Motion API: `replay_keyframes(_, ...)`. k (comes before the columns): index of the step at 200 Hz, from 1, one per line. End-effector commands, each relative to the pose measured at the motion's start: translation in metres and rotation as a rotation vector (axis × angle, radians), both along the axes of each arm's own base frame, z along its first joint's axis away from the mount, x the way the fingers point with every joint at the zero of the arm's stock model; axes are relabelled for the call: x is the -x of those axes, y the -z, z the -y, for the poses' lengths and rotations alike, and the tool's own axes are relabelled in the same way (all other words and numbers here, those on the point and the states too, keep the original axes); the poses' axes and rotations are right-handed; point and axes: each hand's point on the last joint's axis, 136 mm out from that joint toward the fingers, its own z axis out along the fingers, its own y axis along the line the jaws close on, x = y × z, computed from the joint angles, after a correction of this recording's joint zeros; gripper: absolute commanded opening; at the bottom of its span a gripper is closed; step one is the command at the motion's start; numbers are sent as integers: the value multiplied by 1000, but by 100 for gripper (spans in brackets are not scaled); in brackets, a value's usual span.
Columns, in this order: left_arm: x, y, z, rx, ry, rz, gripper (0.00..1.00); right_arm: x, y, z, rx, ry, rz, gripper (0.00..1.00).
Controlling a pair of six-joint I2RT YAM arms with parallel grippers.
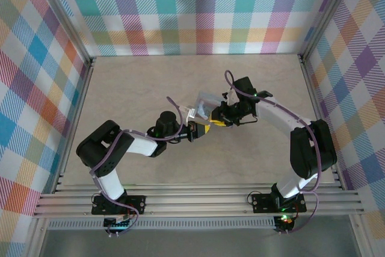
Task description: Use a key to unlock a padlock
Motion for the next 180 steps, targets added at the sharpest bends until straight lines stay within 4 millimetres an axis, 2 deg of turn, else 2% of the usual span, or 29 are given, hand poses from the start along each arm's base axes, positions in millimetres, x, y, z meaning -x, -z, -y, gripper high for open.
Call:
replay_keyframes(1, -6, -50, 10, 70, 26, 156, 0, 16, -2, 1, 9, -44, -36, 0)
replay_keyframes(69, 2, -59, 14, 109, 76, 143, 0, 17, -7, 3, 17, -52, -23, 0)
replay_keyframes(140, 0, -47, 19, 146, 49, 121, 0, 14, -16, -4, -41, -42, -32, 0)
replay_keyframes(180, 0, -44, 19, 161, 34, 118, 0, 15, -14, -2, -37, -34, -43, 0)
